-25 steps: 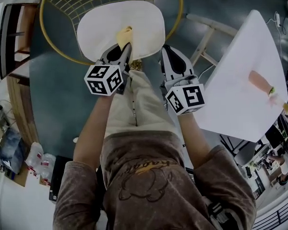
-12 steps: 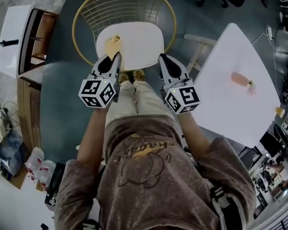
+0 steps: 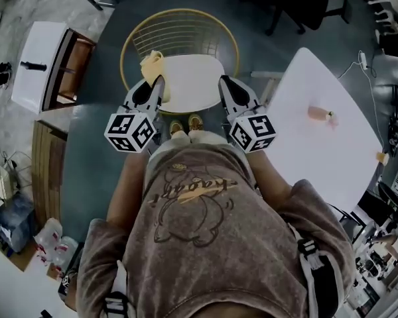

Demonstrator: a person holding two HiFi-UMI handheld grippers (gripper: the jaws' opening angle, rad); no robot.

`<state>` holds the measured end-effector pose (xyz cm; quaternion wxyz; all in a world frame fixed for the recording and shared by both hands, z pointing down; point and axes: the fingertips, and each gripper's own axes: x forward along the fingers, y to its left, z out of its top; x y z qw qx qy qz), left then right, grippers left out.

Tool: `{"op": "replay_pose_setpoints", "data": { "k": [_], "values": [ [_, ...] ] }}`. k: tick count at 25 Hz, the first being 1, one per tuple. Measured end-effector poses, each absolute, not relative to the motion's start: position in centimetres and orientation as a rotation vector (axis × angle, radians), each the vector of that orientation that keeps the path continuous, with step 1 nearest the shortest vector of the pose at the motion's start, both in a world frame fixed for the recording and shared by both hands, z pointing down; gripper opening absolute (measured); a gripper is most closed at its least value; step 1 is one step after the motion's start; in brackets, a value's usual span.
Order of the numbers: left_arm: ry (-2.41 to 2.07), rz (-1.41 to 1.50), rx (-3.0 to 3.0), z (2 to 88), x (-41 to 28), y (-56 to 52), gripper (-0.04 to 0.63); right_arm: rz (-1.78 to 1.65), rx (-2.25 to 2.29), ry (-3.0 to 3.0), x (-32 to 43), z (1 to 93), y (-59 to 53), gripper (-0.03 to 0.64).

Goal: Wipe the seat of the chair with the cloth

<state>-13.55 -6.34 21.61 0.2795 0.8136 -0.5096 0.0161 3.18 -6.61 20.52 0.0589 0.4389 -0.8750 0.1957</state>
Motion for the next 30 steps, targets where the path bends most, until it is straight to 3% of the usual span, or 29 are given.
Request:
{"op": "replay_pose_setpoints", "data": {
  "k": [9,30],
  "values": [
    [-1.465,-0.038,2.208,16.4,-16.3,-5.2,0.057,0.473,1.265,-2.747,1.1,16.6,-6.3,0.026],
    [-1.676,0.052,2.391,17.2,-18.3,-4.7,0.057,0.330,1.333,-2.739,1.2,17.6,-7.1,0.026]
  ]
}}
